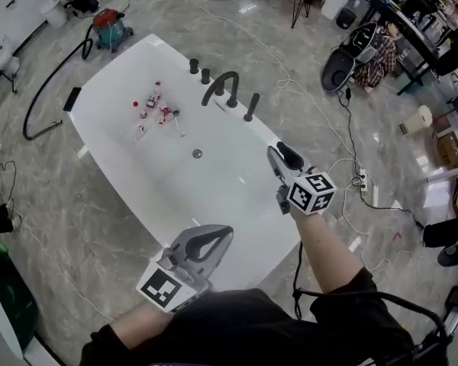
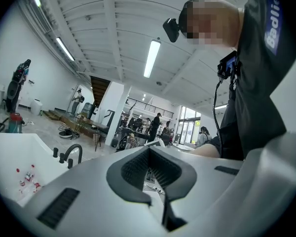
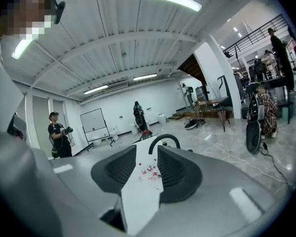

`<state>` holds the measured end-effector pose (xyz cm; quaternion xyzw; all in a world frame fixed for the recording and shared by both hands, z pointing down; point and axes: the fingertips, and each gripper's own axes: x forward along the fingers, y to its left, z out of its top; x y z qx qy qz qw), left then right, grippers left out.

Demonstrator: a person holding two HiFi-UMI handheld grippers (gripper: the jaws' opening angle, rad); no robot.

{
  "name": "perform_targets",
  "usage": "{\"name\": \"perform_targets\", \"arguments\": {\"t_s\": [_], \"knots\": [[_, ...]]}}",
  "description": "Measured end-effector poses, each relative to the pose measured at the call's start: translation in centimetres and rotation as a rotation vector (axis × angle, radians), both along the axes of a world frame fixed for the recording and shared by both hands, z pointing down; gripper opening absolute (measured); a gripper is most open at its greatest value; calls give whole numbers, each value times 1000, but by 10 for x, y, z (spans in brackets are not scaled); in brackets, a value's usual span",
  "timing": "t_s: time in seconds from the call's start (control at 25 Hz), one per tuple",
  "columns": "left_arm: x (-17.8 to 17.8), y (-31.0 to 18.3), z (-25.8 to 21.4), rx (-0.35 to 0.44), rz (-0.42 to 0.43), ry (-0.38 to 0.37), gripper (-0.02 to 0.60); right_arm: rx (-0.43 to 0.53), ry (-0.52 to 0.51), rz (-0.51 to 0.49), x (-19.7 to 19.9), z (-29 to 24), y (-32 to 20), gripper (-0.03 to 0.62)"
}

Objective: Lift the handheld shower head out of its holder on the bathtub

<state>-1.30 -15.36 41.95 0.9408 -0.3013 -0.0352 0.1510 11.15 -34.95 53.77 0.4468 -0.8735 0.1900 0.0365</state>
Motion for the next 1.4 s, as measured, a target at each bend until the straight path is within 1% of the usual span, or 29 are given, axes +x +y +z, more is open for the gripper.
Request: {"name": "perform_targets", "arguments": {"t_s": [0.08,0.16,0.24,0.52,0.96,1.16,1.28,1.4], "knots": [[-5,-5,8,-5,-10,-8,0,-27,-4,17,-2,12,-20,129],[-8,-8,15,-26,-8,-16,0,-44,5,27,-2,24,-37,147],[-11,-11,22,-47,-4,-18,0,-57,29,30,-4,37,-53,160],[-19,-30,43,-76,6,-27,0,-91,118,48,-9,88,-114,187],[-33,-61,79,-113,6,-53,0,-147,184,95,-17,157,-201,209],[-40,-74,98,-129,-4,-58,0,-175,216,143,-10,190,-236,215],[-41,-79,108,-134,1,-61,0,-193,264,164,-5,213,-252,216],[-39,-85,116,-138,8,-64,0,-200,315,164,-3,232,-266,216]]}}
